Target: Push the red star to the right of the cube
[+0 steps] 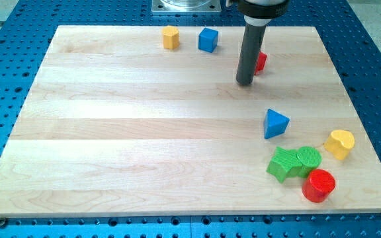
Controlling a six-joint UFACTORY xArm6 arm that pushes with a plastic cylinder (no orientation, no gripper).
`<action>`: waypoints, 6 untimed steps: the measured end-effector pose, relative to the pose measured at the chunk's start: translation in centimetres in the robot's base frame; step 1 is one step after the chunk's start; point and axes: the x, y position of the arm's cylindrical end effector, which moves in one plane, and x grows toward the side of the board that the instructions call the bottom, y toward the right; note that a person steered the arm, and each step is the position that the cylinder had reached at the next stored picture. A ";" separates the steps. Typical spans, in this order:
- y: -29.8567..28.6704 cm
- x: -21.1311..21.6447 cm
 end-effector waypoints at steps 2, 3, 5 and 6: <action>1.9 -7.4; 2.1 -9.8; 2.8 -4.8; 6.2 -4.0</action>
